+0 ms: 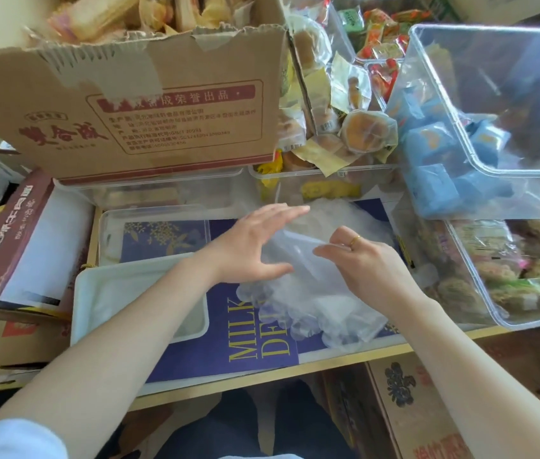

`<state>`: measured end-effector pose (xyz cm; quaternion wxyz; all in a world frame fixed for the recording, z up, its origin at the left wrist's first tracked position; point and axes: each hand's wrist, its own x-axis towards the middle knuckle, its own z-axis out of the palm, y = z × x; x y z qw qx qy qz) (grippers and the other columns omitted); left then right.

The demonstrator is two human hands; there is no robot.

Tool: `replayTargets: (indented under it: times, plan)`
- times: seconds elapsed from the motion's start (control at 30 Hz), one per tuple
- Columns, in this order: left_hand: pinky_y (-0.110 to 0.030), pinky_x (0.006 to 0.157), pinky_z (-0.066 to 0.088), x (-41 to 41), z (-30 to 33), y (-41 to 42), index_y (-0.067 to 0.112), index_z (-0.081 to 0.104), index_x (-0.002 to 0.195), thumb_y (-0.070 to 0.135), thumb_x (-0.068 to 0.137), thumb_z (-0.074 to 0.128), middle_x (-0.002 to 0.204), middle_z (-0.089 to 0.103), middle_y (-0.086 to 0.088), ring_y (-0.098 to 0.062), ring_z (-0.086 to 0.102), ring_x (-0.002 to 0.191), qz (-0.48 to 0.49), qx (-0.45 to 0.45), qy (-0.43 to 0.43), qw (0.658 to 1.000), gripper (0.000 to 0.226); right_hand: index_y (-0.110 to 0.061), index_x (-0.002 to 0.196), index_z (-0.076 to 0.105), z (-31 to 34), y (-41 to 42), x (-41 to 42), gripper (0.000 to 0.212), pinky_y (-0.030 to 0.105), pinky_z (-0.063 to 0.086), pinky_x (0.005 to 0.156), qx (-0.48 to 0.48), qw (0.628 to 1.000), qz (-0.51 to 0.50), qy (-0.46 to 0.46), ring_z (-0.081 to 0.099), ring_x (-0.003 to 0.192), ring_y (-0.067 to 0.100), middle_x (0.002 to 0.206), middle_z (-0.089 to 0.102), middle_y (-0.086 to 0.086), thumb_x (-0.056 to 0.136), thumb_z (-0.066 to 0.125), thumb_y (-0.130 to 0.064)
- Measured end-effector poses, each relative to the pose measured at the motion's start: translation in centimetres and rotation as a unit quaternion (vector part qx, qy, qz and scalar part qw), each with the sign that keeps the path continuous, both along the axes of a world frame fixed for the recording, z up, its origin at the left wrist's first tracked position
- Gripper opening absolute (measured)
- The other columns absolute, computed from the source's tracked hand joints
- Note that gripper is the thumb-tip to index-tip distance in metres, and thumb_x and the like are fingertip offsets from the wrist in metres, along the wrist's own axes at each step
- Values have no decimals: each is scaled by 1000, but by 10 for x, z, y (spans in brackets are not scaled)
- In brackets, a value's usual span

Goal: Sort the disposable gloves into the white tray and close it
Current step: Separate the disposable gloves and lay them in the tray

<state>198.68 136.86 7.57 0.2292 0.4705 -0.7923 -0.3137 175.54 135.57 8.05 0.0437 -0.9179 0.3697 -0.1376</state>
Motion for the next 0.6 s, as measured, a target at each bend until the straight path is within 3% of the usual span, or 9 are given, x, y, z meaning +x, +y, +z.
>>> replayTargets:
  times: [0.1,0.17,0.23,0.3,0.37,0.4,0.47,0.53,0.6]
  plan:
    - [-36,118,8,2,-4,-17,37,23,142,11,76,64,145,38,7,-14,20,142,-40,-22,-116,992,82,-13,91,71,1,-6,-15,34,26,34,33,12,999,22,-32,37,39,25,81,57,6,68,70,11]
    - [-38,114,17,0,-3,-28,27,54,127,13,80,61,115,63,4,-20,48,125,-47,-134,-149,979,50,-13,91,72,-2,-10,-24,26,27,41,37,28,997,26,-63,43,44,24,82,57,3,74,66,6]
    - [-37,100,35,-2,-5,-34,18,67,91,14,83,56,83,68,1,-23,65,89,-27,-289,-164,943,14,-12,92,72,-4,-14,-31,19,17,41,53,85,986,1,-144,45,57,10,83,53,-5,80,62,-1]
    - [-34,83,39,-4,-9,-30,16,57,81,0,82,59,77,65,-2,-23,61,75,6,-377,-161,912,16,-15,93,72,-3,-18,-36,22,10,37,60,194,945,-61,-256,48,67,5,82,52,-4,83,62,2]
    - [-34,78,37,-6,-12,-19,16,53,81,-8,79,58,81,63,-4,-21,53,79,41,-409,-153,899,24,-22,91,71,0,-22,-38,30,10,36,58,292,882,-120,-350,49,69,1,82,53,1,83,62,6]
    - [-34,78,37,-6,-16,-15,15,56,80,-8,79,55,82,62,-4,-21,51,82,46,-402,-164,900,23,-24,90,70,1,-23,-39,32,11,37,58,317,861,-133,-374,49,70,1,82,53,4,83,62,6]
    - [-36,80,39,-4,-22,-10,15,63,73,0,78,48,83,64,-3,-21,49,87,24,-347,-206,915,21,-23,91,71,1,-25,-40,30,11,36,59,337,857,-132,-367,49,72,3,82,53,6,84,63,5]
    - [-40,79,46,-4,-25,-10,15,65,66,15,73,42,81,64,0,-21,52,88,14,-257,-218,941,24,-18,94,72,-1,-27,-40,25,10,36,60,328,878,-119,-328,49,71,2,81,52,0,84,63,4]
    - [-39,75,49,-11,-19,-8,11,64,71,24,75,41,83,61,0,-20,54,84,92,-166,-141,972,26,-14,97,72,-1,-31,-41,24,10,38,62,289,907,-94,-291,51,73,3,80,51,-9,84,63,4]
